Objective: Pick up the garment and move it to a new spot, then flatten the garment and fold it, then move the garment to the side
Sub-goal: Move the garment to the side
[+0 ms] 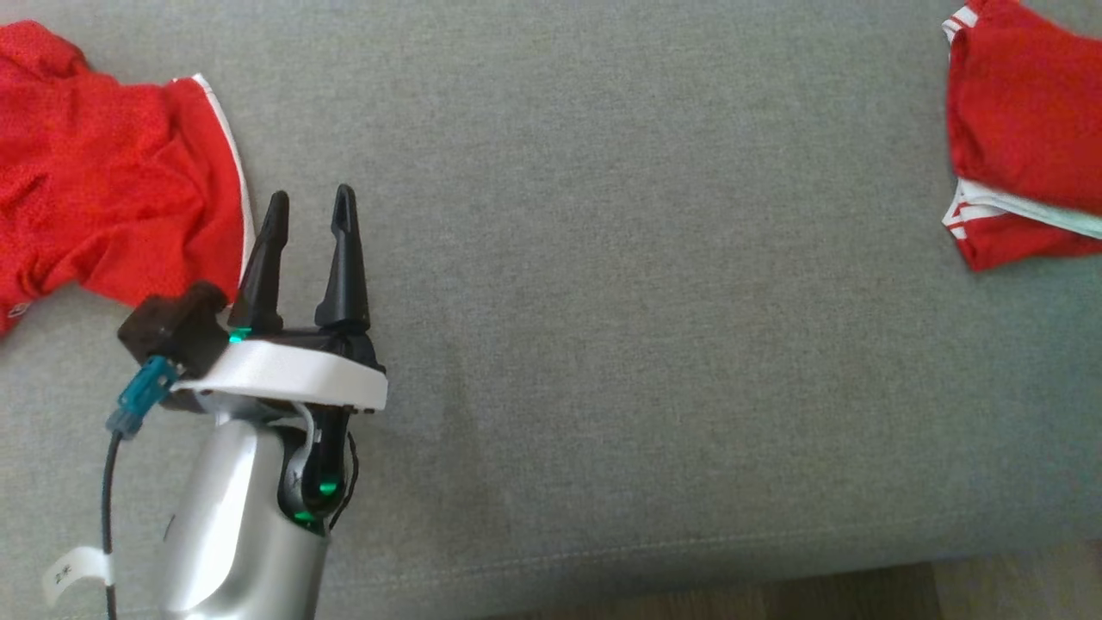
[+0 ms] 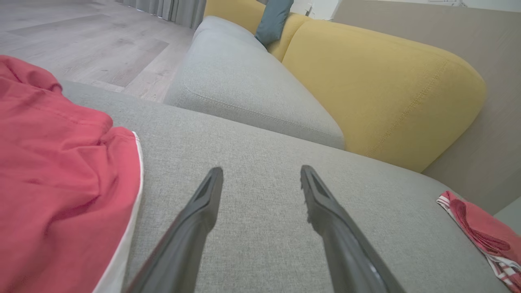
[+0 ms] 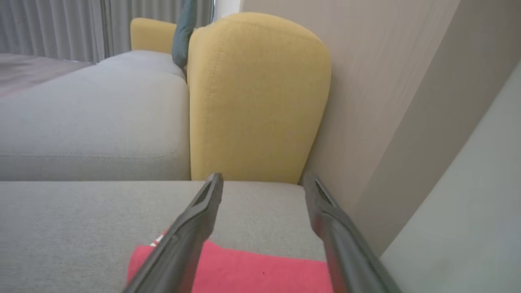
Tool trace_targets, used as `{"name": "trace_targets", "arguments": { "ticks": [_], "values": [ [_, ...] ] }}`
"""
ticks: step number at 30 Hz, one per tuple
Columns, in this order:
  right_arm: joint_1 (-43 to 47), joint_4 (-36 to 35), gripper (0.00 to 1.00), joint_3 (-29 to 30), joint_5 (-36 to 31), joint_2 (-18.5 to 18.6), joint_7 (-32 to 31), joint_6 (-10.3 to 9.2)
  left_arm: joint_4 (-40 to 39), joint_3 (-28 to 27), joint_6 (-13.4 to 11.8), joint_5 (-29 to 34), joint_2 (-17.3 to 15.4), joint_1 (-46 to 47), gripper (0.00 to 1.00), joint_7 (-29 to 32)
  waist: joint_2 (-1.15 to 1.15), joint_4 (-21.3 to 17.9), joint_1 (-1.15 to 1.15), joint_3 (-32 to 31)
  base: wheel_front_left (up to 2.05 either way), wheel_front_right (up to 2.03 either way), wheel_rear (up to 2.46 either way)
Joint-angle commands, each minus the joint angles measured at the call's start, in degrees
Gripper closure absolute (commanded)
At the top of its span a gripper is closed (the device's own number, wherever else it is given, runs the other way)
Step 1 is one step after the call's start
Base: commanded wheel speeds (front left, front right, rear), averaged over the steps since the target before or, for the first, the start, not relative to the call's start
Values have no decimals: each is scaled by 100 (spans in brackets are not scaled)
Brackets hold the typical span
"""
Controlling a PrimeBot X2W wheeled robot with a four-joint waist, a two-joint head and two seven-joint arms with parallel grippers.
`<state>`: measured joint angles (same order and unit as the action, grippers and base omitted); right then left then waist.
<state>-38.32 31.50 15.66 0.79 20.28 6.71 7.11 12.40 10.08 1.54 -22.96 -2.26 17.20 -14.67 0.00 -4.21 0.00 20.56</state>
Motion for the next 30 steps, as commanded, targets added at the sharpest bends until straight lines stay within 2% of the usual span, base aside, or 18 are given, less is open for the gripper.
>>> {"name": "trace_targets", "arguments": {
  "ticks": [1, 6, 14, 22, 30],
  "values": [
    [-35, -246, 0, -120, 42, 30, 75, 37, -175, -171, -2, -48, -62, 151, 0, -33, 0, 18, 0, -44, 0, 0, 0],
    [143, -624, 0, -636, 163, -230, 239, 37, -190, -169, -36, -143, -62, 95, 0, -33, 0, 79, 0, -312, 0, 0, 0],
    [856, -1263, 0, -1294, 378, -905, 386, 37, -291, -206, -105, -268, -62, -118, 0, -33, 0, 200, 0, -910, 0, 0, 0],
    [1842, -1608, 0, -1449, 481, -1540, 543, 37, -372, -142, -122, -11, -62, -500, 0, -33, 0, 297, 0, -1418, 0, 0, 0],
    [2696, -1761, 0, -1523, 442, -1732, 718, 37, -466, -84, -183, 236, -62, -954, 0, -33, 0, 314, 0, -1752, 0, 0, 0]
  ]
}}
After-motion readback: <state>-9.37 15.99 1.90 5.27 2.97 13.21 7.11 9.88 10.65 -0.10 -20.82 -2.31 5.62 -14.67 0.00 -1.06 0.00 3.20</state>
